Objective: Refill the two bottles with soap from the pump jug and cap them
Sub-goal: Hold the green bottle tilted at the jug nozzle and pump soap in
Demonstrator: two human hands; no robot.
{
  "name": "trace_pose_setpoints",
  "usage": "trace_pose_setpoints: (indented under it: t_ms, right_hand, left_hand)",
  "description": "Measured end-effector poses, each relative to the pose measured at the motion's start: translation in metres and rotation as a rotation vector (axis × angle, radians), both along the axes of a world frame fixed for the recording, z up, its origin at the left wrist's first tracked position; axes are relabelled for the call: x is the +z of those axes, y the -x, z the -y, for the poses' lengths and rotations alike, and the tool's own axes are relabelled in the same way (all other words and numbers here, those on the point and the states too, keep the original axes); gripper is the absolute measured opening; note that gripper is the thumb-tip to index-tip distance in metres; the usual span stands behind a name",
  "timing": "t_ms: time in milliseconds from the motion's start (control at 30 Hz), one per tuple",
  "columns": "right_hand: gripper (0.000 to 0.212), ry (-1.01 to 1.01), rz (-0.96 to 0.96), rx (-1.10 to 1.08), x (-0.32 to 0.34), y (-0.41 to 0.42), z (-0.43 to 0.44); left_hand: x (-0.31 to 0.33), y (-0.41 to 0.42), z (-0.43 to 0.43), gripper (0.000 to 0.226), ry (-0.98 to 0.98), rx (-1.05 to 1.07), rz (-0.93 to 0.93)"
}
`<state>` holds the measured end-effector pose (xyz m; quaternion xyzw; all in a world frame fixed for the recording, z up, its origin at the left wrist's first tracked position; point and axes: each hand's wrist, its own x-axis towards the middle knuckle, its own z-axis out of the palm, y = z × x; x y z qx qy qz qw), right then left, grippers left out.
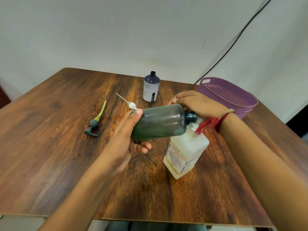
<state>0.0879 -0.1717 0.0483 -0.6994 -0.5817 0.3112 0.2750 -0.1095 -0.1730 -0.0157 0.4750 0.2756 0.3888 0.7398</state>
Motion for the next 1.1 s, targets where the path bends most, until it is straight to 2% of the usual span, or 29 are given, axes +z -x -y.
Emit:
trace_pose_setpoints:
  t_ms: [100,233,433,600,800,900,967,1033,1100]
  right_hand:
    - [0.028,0.013,-0.015,-0.006,-0.005,-0.001,0.002]
    - [0.026,0.047,0.101,0.037,0.006,-0.003,-0.003]
    - [0.030,0.000,0.032,-0.021,-0.005,-0.001,-0.001]
    - [0.023,0.028,0.189,0.037,0.009,-0.004,-0.001]
    - [0.029,0.008,0.019,-0.032,-0.007,0.001,0.001]
    - [0.024,-0.026,0.161,-0.019,0.001,-0.002,0.003]
    - [0.030,0.007,0.248,0.034,0.010,-0.004,0.000]
    - [0.029,0.034,0.223,0.050,0.009,-0.003,-0.002]
    - [0.025,0.025,0.102,0.007,-0.002,0.001,-0.002]
  left_hand:
    - [0.000,-0.002,0.000,0.053,0.022,0.015,-0.020]
    - [0.003,-0.003,-0.001,0.051,0.007,-0.002,-0.012]
    - [0.004,-0.004,-0.001,0.046,-0.003,0.018,-0.051]
    - [0.004,-0.003,0.001,0.045,-0.030,-0.007,-0.027]
    - [0.002,-0.002,-0.001,0.051,-0.086,0.035,-0.065]
    - [0.004,-0.003,0.000,0.049,-0.087,0.021,-0.056]
    - [0.005,-0.004,0.001,0.048,-0.089,0.011,-0.031]
    - [0.005,-0.003,0.001,0.049,-0.098,0.028,-0.031]
    - [0.005,-0.003,-0.001,0.047,-0.100,0.065,-0.066]
